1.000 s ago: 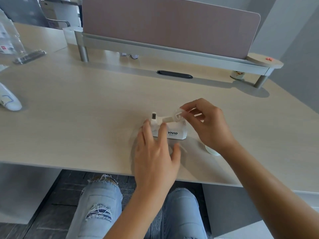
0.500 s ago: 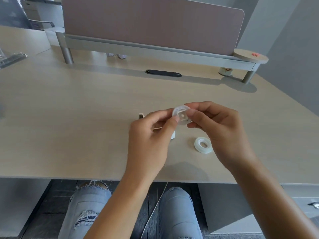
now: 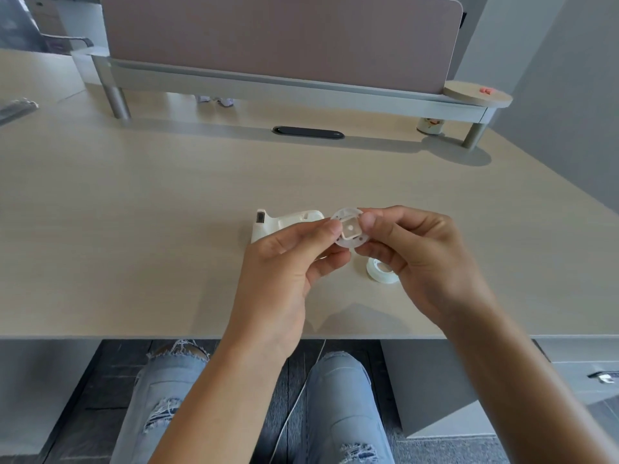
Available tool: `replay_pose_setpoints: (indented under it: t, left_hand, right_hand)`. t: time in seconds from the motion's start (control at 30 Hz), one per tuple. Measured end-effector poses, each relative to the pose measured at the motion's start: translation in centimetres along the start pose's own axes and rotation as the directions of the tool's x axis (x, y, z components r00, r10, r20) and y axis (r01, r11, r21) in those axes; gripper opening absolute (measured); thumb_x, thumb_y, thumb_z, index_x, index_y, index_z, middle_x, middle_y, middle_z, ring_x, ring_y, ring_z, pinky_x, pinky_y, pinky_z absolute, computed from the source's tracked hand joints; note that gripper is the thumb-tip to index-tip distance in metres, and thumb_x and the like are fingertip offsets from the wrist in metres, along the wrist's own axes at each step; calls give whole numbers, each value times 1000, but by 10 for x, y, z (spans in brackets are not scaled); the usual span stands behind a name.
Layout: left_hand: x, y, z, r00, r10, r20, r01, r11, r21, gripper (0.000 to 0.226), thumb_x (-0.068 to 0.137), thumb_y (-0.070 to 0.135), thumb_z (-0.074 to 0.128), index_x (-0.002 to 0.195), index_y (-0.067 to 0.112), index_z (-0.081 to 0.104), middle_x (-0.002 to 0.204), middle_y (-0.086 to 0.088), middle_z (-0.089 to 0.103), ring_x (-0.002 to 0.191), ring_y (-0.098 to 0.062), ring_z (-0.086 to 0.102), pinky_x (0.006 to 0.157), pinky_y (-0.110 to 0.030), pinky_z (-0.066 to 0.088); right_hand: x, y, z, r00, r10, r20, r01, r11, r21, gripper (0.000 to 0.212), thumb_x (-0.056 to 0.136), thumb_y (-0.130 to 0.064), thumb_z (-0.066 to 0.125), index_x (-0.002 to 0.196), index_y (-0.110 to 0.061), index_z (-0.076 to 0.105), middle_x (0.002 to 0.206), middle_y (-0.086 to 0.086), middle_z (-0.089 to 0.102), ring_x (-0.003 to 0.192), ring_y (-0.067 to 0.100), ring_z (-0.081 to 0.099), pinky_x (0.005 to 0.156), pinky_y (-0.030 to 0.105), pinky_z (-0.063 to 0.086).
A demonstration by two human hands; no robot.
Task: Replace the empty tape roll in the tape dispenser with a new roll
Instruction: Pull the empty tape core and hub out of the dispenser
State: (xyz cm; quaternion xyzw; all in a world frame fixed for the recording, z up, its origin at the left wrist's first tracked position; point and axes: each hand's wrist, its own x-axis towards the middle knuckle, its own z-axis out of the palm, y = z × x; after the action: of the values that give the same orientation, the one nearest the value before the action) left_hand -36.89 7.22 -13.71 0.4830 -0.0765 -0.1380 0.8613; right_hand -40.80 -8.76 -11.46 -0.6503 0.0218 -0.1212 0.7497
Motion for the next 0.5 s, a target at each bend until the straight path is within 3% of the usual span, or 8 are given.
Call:
replay_pose_setpoints:
  t: [0.23, 0.37, 0.5]
  left_hand:
    - [-2, -3, 3, 999, -27, -28, 25, 998, -65, 9, 74, 14, 77, 74, 5, 80, 79, -8, 79, 72, -16, 71, 70, -25, 62]
    - [-2, -4, 5, 999, -29, -41, 26, 997, -67, 13, 83, 9, 75, 72, 7, 80, 78, -8, 78, 72, -15, 72, 70, -25, 62]
    - [-3, -5, 5, 999, -5, -52, 2, 999, -54, 8, 77, 14, 77, 72, 8, 81, 75, -7, 77, 68, -16, 68, 70, -26, 62]
  right_hand:
    - [-2, 3, 3, 998, 58, -15, -56, 994, 98, 20, 68, -26, 83, 80, -10, 83, 89, 16, 80, 85, 26, 72, 74, 26, 61]
    - [-2, 5, 5, 995, 97, -26, -93, 988, 126, 26, 66, -27, 84, 83, -7, 82, 99, 27, 72, 86, 27, 70, 73, 25, 61]
    - [-3, 6, 5, 989, 146, -32, -138, 975, 176, 25, 67, -26, 83, 84, -7, 82, 104, 28, 69, 87, 27, 66, 71, 24, 61]
